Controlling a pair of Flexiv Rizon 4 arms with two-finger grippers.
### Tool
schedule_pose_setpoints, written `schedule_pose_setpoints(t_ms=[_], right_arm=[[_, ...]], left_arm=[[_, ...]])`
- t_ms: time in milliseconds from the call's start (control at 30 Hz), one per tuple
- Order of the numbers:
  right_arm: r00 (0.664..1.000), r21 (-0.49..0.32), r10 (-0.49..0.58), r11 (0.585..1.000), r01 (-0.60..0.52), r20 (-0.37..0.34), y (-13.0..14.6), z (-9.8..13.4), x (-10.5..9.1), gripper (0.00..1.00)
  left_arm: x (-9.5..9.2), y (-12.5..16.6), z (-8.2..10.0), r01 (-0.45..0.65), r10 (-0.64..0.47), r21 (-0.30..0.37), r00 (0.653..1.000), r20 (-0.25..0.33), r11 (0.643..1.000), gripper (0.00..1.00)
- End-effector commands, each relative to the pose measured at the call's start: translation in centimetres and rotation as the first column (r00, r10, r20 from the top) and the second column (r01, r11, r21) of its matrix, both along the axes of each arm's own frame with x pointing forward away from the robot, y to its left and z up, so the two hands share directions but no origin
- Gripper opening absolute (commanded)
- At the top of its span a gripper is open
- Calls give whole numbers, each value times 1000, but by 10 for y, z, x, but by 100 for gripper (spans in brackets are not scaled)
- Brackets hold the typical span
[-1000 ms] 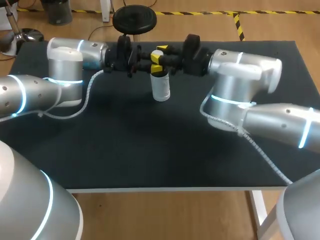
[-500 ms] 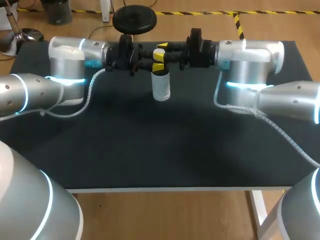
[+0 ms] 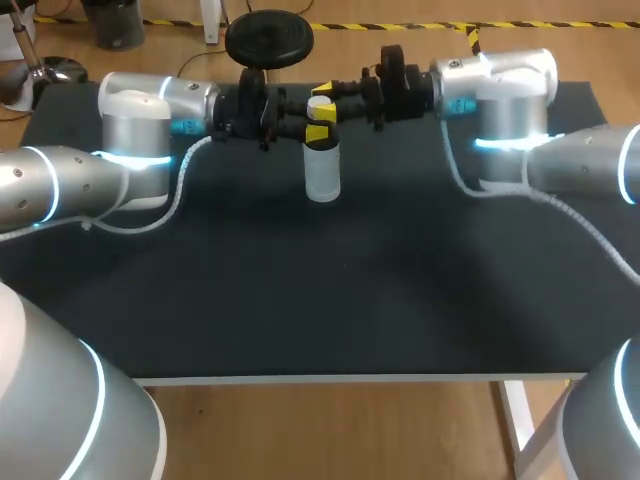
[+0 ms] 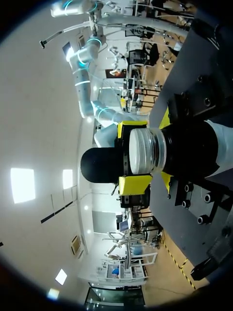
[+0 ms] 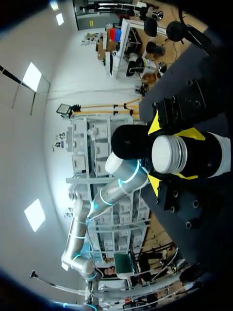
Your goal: Unscrew the bottle cap
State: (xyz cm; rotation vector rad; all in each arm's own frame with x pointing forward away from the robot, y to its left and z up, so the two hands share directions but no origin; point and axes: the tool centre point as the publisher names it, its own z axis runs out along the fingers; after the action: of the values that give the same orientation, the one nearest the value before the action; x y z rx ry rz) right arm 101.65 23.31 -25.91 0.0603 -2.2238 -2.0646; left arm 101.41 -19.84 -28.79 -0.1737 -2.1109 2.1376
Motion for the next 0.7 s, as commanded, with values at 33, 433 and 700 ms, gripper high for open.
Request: schedule_pose_setpoints(t_ms=[33,433,700], right_arm=[[873,18,486,874,-485,-53,-3,-14,9,0],[647,44,756,653,-756,-100,4,-21,-10,0],[513,72,852,521,-851,-106,5,-23,-15,0]], left_arm=[[-4,4,3,6,-6,-3,1000,1,1000,0],[-4,4,3,6,-6,-3,1000,1,1000,0],[-4,4,3,6,-6,-3,1000,1,1000,0]])
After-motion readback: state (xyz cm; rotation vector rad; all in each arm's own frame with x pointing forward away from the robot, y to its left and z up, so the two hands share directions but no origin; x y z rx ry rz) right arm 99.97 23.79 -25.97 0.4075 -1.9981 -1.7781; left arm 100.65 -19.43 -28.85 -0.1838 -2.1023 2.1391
